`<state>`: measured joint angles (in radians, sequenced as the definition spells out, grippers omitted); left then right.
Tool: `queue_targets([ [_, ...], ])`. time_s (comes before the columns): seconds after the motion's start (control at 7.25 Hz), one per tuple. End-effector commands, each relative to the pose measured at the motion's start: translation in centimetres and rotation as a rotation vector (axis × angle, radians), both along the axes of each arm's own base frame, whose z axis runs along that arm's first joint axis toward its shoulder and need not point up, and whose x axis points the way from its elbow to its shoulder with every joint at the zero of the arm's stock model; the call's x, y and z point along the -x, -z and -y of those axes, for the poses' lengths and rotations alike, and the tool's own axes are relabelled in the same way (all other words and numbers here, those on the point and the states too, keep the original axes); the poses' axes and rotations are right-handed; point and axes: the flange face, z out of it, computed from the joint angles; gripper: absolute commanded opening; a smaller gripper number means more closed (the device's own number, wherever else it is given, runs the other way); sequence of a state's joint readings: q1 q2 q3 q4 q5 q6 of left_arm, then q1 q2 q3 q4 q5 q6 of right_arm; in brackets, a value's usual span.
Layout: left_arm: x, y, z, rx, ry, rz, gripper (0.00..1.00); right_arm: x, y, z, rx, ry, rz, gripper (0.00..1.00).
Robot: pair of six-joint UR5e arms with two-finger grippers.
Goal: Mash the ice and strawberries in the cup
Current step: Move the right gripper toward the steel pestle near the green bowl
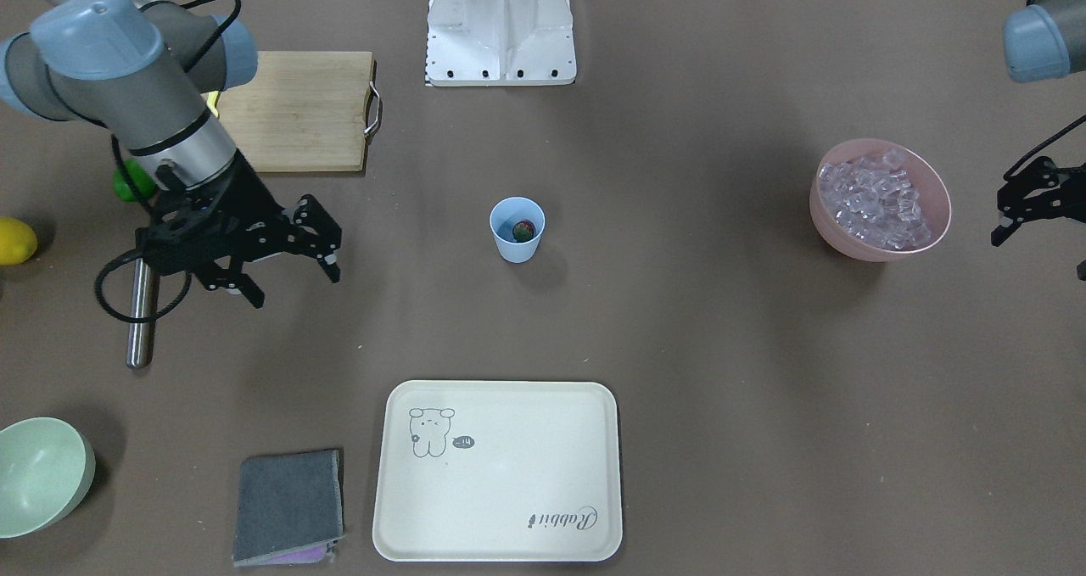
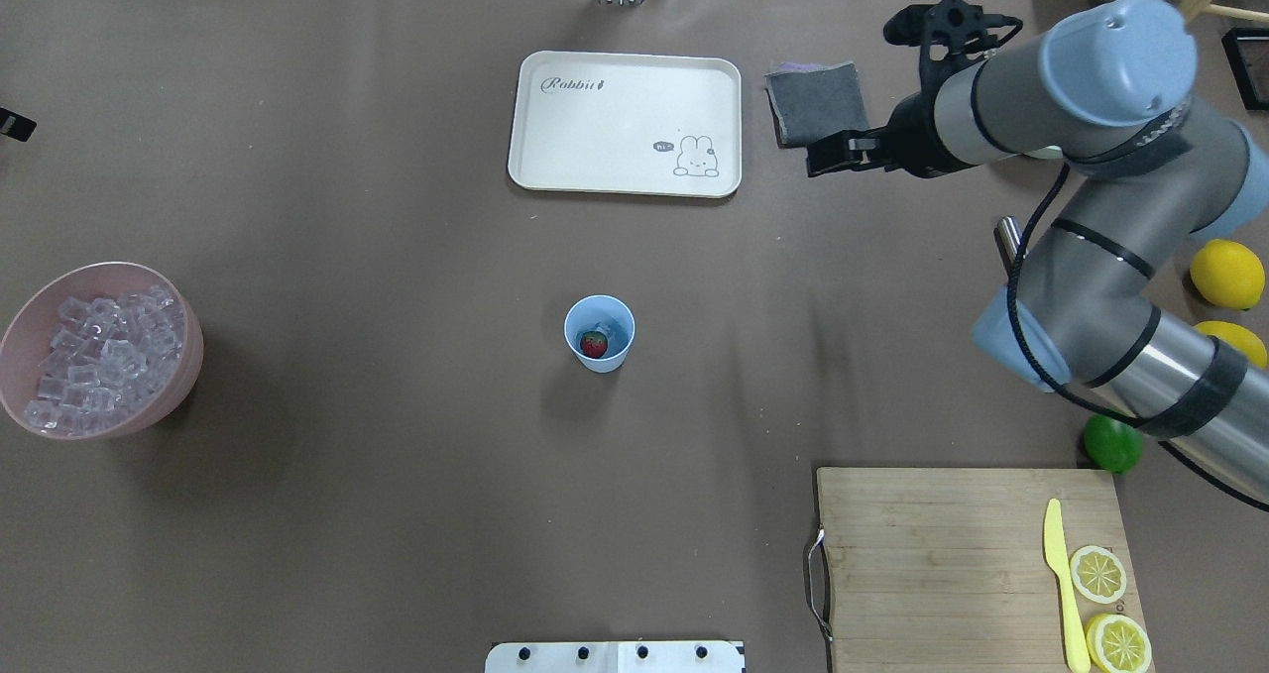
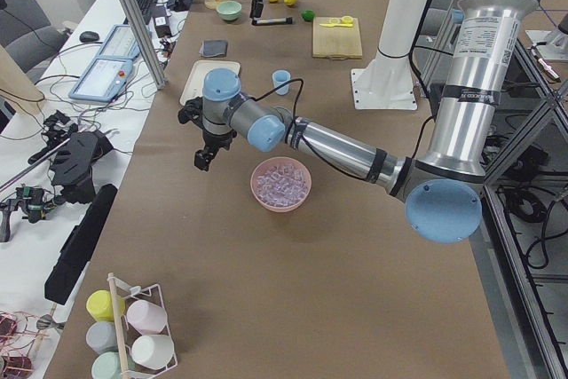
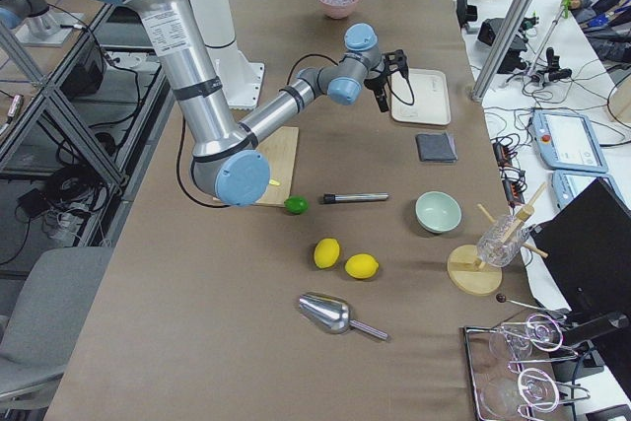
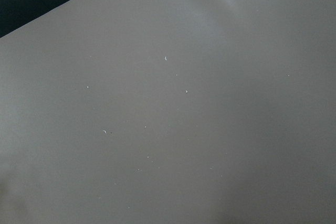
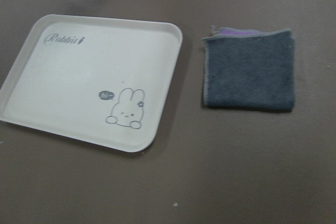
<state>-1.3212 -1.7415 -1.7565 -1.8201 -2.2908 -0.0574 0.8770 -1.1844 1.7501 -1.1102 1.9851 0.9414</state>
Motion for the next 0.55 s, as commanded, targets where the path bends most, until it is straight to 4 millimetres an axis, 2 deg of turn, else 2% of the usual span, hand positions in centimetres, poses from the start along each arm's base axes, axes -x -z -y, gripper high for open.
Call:
queue_targets([
  [0.0, 0.1, -0.3, -0.1, 0.003, 0.000, 0.002, 0.97, -6.7, -3.2, 2.7, 0.145, -0.046, -0.041, 1.00],
  [0.14, 0.1, 0.3, 0.0, -0.009, 0.000, -0.001, 0.97, -9.0, -4.1, 3.6, 0.222, -0.074, -0.080, 1.00],
  [0.41, 0.2, 0.0, 0.0, -0.013, 0.010, 0.018, 0.97, -9.2, -6.7, 4.1, 0.279, -0.073, -0.144, 1.00],
])
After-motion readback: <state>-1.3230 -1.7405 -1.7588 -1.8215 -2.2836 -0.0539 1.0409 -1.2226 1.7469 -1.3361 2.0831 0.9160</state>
